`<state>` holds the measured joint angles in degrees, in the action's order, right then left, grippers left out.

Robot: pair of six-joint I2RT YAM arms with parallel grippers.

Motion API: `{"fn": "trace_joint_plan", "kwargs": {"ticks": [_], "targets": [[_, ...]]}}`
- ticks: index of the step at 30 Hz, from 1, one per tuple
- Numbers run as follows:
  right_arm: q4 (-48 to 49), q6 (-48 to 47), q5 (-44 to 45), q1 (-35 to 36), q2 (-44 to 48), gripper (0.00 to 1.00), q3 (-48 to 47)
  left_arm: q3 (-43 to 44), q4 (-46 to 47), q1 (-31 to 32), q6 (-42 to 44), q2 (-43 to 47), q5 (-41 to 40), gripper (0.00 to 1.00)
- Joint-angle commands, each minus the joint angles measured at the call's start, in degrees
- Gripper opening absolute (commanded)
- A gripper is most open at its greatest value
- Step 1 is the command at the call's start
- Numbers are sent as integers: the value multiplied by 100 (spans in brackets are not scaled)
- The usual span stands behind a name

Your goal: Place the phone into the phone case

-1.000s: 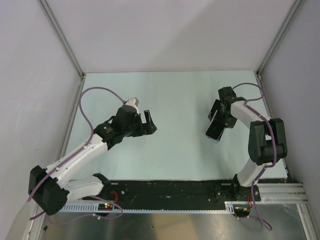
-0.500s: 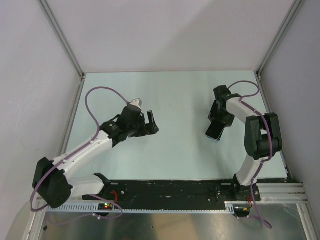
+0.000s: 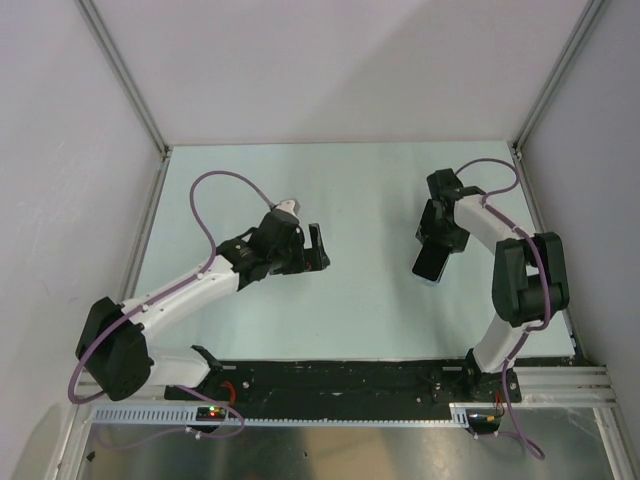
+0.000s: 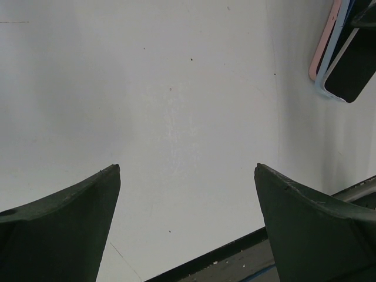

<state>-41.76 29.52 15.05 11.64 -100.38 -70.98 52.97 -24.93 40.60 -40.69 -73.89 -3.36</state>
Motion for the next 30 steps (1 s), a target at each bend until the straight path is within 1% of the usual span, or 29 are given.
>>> {"fn": "trace_joint_plan", "kwargs": {"ticks": [1, 5, 8, 10, 13, 16, 22, 25, 27, 30], "targets": [[-154, -247, -339, 18, 482, 33, -241, 217, 144, 17, -5, -13, -120, 100], [-130, -349, -727, 42, 643, 32, -273, 202, 148, 18, 27, -7, -110, 100], [-82, -307, -1089, 145, 642, 29, -366, 194, 148, 18, 37, 17, -130, 100], [-46, -247, -1315, 310, 565, 28, -468, 189, 147, 18, 35, 44, -143, 100], [-4, -75, -1416, 657, 368, 28, -680, 156, 137, 4, 27, 162, -193, 100], [32, 148, -1369, 1178, -51, 28, -999, 35, 131, -91, -9, 361, -301, 100], [-97, 672, -895, 2164, -1260, 31, -2139, -336, 77, -435, -48, 904, -342, 99], [-178, 878, -687, 2474, -1881, 32, -2630, -461, -28, -559, -3, 1164, -364, 98], [-286, 990, -450, 2710, -2322, 34, -3035, -551, -91, -667, 36, 1344, -365, 98], [-357, 1087, -352, 2883, -2673, 36, -3346, -589, -147, -740, 58, 1473, -351, 98]]}}
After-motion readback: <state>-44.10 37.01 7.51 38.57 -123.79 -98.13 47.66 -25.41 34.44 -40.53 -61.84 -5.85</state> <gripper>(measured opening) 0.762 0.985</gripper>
